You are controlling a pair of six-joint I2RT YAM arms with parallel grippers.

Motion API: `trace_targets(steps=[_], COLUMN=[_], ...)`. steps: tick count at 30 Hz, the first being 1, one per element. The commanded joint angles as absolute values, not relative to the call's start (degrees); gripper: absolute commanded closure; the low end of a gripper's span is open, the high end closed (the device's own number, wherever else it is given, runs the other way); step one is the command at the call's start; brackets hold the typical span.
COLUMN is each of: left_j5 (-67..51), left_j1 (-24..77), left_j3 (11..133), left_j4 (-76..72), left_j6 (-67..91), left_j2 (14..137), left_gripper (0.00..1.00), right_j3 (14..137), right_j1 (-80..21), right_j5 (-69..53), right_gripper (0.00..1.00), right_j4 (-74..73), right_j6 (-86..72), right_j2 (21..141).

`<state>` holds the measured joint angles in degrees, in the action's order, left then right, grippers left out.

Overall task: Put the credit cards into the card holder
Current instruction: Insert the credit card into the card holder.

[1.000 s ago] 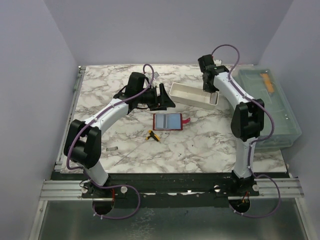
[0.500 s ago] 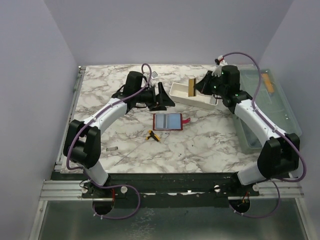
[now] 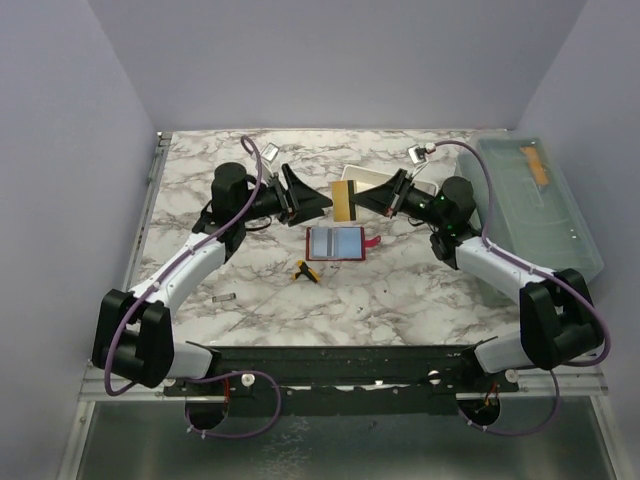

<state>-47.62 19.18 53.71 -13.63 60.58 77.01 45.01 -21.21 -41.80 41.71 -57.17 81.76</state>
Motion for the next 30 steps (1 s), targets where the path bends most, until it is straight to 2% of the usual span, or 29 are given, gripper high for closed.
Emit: trace_targets(steps=[1,7,10,14,17,19,20,21,22,24,25,26,27,30], left_j5=[-48.82,-48.23,-48.52,-48.66,-48.67,-48.76,-48.85,-48.89,-49.2,-49.14,-47.3,-45.47,-44.06,-42.63], left_j1=[19.87,21.56,22.43,23.34,23.47,23.47,23.29,22.97,22.54,21.91,21.89,21.89,21.8,20.19], left_j3=[49.88,48.57,48.72,48.96,48.55,48.22,48.07,48.16,48.82,53.37,56.91,59.77,62.11,65.44], left_j4=[-27.66,-35.72,-38.35,-38.82,-38.85,-38.85,-38.46,-36.59,-33.28,-16.04,-5.19,7.78,14.12,24.55], left_j6=[68.59,71.07,71.89,72.16,72.03,71.43,70.94,69.94,67.84,58.06,51.35,44.56,39.23,28.92], left_j2=[76.6,77.82,78.57,79.61,79.8,79.96,79.98,80.08,80.31,81.62,82.71,84.22,85.63,89.74], left_gripper=[0.32,0.5,0.53,0.65,0.78,0.95,1.0,1.0,1.0,1.0,1.0,1.0,1.0,1.0], right_j3=[44.81,44.73,44.56,44.13,43.58,43.27,43.26,43.3,43.67,45.94,46.93,47.72,48.6,52.11], right_j1=[-22.2,-22.58,-22.74,-22.81,-22.85,-22.94,-22.94,-22.94,-22.94,-22.94,-22.94,-22.87,-22.77,-22.76], right_j5=[-46.09,-46.66,-46.61,-45.8,-44.87,-44.43,-44.31,-43.89,-42.47,-36.89,-34.68,-33.31,-32.09,-30.81], right_gripper=[1.0,1.0,1.0,1.0,1.0,1.0,0.97,0.88,0.76,0.53,0.47,0.43,0.41,0.4], right_j4=[55.01,57.27,57.65,57.49,56.78,54.79,53.1,49.61,43.5,27.07,21.19,16.68,12.97,4.21], right_j6=[-64.6,-66.22,-66.44,-66.38,-66.04,-65.29,-64.4,-62.58,-59.37,-48.11,-44.75,-41.51,-38.44,-31.77], right_j2=[82.84,83.83,83.98,83.73,83.51,83.45,83.28,82.86,81.89,80.11,79.84,79.93,80.54,83.7])
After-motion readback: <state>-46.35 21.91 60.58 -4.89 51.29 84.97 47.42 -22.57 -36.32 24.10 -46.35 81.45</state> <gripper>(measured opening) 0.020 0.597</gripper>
